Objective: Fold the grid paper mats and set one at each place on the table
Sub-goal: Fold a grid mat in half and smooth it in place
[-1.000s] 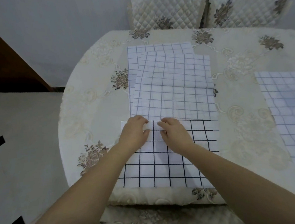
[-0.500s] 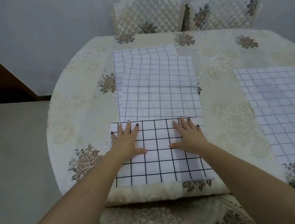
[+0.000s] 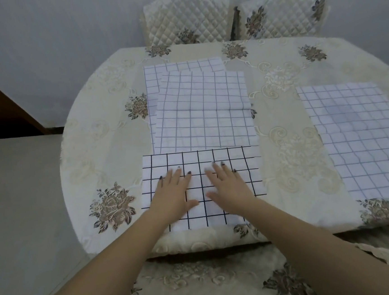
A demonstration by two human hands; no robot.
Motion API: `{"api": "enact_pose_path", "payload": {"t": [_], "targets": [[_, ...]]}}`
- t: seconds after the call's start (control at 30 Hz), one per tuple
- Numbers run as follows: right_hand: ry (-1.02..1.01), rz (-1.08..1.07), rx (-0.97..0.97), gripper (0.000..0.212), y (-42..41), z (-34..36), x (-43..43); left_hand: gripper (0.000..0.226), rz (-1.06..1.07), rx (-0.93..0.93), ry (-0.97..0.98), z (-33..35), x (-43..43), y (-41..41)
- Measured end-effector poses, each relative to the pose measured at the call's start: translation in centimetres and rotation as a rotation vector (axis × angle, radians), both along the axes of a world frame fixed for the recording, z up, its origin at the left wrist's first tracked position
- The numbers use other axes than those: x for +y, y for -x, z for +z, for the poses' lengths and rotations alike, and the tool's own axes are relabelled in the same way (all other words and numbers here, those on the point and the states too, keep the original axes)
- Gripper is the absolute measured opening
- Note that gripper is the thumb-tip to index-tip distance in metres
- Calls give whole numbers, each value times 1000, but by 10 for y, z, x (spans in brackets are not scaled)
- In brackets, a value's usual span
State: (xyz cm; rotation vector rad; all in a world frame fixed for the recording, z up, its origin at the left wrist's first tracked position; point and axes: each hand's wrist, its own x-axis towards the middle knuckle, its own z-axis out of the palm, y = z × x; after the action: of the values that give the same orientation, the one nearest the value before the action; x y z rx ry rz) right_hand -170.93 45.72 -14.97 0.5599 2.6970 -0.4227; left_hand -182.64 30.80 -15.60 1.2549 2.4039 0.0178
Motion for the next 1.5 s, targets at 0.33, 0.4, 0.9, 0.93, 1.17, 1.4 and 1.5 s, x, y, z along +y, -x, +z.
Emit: {"api": "enact_pose_path", "payload": {"t": [0.33,0.4,0.9,0.93,1.17,1.4,1.5], "targets": [[3,-48,-135,90,-25,-10,-12,105,-5,-4,121,-7,-31,-3],[28,-109,-140,93,-38,-6,-1,107,2,-5,132,-7,-42,4],[274,-985,166,25,-67,16,59,44,951,-378,-474,17,-61,34],[261,-995,154,13,-68,15,58,43,991,-417,-481,16,-61,35],[291,-1048,159,23,-78,1,52,39,1114,-559,-499,12,-67,36],[238,-1010,153,22,-85,-4,48,37,1166,-628,-528,7,-75,32],[235,-1014,152,20,-86,-3,46,35,1166,-635,-533,-1,-81,31]]}}
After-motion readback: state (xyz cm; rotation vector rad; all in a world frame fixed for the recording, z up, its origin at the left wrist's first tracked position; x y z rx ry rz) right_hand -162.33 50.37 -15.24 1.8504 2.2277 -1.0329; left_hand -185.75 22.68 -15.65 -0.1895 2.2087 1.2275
